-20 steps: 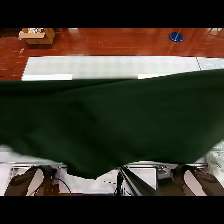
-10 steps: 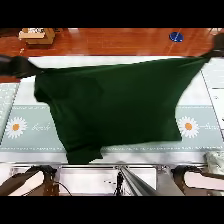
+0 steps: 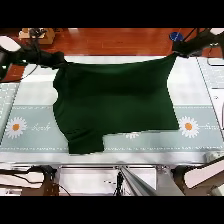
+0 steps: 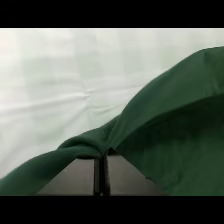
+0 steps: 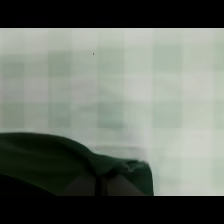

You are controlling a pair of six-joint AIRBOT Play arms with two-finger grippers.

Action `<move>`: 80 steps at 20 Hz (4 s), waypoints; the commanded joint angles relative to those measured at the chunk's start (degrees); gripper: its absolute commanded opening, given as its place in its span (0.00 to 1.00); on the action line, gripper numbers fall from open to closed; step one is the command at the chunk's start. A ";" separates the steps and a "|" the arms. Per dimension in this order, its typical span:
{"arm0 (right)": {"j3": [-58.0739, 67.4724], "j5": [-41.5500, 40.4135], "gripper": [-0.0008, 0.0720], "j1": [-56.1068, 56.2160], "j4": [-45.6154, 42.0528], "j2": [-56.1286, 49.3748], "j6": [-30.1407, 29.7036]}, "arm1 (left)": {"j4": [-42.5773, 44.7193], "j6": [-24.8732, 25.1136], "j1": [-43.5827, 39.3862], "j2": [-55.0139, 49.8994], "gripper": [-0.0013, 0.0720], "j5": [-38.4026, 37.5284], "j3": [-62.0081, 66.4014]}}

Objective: Fold the shirts.

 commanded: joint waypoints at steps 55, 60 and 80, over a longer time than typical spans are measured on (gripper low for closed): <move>-69.70 5.27 0.74 -39.32 17.46 28.89 -21.46 | -7.67 9.14 14.78 21.38 0.06 -7.65 -59.21; -75.52 0.37 0.73 -39.32 22.08 28.89 -22.75 | -8.20 9.14 14.78 21.68 0.06 -7.65 -59.21; -39.28 2.97 0.05 -22.91 45.97 47.56 -28.72 | -16.44 8.50 14.80 39.69 0.05 -18.34 -10.69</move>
